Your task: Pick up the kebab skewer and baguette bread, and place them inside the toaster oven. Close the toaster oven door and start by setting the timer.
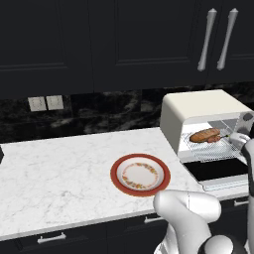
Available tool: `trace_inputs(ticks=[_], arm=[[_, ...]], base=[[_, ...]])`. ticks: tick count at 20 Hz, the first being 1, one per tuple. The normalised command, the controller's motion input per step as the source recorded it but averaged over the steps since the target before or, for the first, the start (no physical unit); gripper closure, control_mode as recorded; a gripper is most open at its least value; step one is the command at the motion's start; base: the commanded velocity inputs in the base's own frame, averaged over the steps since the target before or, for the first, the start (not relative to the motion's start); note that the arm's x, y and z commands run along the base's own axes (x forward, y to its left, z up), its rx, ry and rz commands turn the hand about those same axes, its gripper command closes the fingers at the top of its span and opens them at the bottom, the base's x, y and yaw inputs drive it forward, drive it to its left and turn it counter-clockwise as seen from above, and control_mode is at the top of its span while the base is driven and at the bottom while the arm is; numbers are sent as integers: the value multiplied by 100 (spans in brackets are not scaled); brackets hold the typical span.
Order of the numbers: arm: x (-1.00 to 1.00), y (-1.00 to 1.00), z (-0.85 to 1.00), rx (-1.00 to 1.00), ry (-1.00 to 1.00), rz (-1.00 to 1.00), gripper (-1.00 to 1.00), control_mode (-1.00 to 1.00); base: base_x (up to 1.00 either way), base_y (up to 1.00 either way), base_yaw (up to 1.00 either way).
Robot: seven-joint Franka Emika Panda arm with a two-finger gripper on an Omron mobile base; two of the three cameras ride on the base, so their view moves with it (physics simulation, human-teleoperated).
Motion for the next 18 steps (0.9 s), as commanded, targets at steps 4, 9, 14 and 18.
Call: trace_inputs(ticks=[4, 9, 14, 18], arm=[[0, -12, 0, -32, -11, 26, -100, -100], [0, 0, -1, -34, -9, 20, -100, -100], [-12, 0, -3, -35, -1, 20, -100, -100], [-28, 13, -18, -32, 0, 15, -100, -100]], base=[[0, 0, 0], [0, 0, 0], [0, 0, 0], [0, 0, 0]])
